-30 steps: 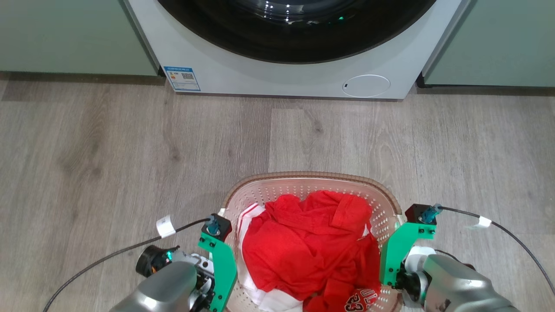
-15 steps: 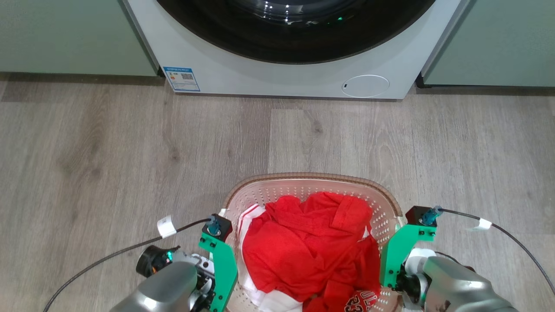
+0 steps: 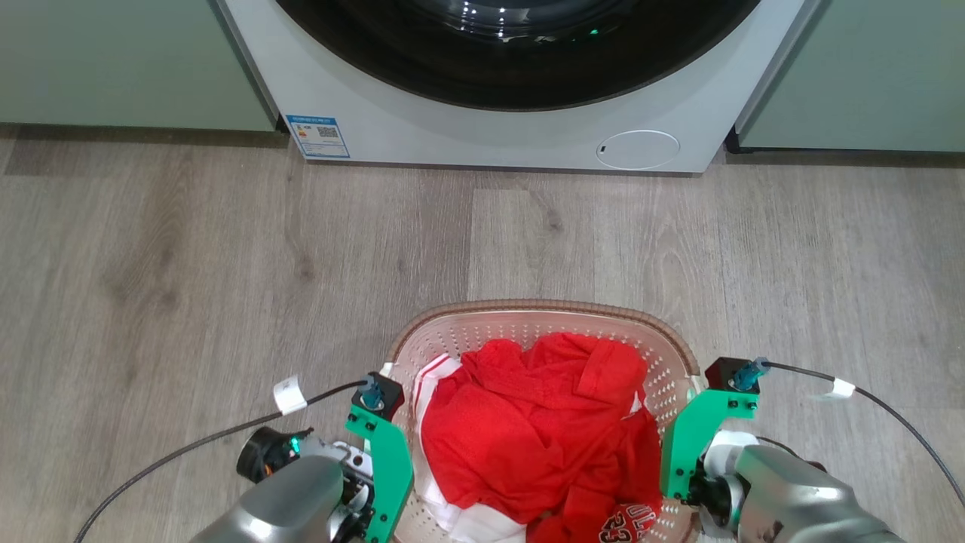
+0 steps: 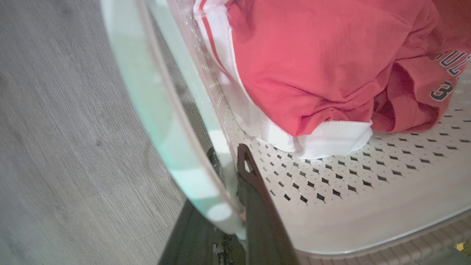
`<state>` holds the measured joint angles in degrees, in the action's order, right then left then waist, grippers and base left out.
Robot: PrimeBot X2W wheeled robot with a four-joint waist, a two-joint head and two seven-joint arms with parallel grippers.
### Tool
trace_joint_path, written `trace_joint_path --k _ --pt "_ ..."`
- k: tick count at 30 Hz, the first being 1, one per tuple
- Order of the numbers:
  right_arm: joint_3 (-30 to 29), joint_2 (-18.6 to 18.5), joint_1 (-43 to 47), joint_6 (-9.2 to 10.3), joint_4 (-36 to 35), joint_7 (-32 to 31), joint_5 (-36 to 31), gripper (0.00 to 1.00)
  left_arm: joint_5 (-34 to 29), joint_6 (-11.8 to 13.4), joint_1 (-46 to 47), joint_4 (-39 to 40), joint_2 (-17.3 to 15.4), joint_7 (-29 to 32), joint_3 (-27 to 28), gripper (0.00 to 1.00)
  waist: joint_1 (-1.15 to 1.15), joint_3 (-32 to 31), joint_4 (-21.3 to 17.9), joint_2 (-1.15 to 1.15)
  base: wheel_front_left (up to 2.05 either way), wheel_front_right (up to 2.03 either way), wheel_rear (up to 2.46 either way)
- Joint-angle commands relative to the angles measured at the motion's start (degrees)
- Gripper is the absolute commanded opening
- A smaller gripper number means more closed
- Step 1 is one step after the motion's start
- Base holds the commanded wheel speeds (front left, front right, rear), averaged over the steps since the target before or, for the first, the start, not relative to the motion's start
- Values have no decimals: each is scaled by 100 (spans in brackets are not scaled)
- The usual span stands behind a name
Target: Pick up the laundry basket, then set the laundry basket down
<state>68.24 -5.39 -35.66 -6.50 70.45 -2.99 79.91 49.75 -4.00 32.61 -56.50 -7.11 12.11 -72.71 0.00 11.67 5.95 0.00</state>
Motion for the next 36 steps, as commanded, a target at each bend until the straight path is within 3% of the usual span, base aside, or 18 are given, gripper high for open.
trace_joint_path --k 1,16,36 --pt "96 251 -213 -99 -248 72 38 0 -69 -74 41 262 71 -13 -55 0 0 5 10 0 0 0 0" --pt "248 251 -376 -99 -176 154 209 0 -60 -35 144 328 50 -28 -45 0 0 276 23 0 0 0 0" --pt "279 251 -1623 -99 189 865 246 0 -215 55 1347 -251 238 -778 202 0 0 2386 47 0 0 0 0"
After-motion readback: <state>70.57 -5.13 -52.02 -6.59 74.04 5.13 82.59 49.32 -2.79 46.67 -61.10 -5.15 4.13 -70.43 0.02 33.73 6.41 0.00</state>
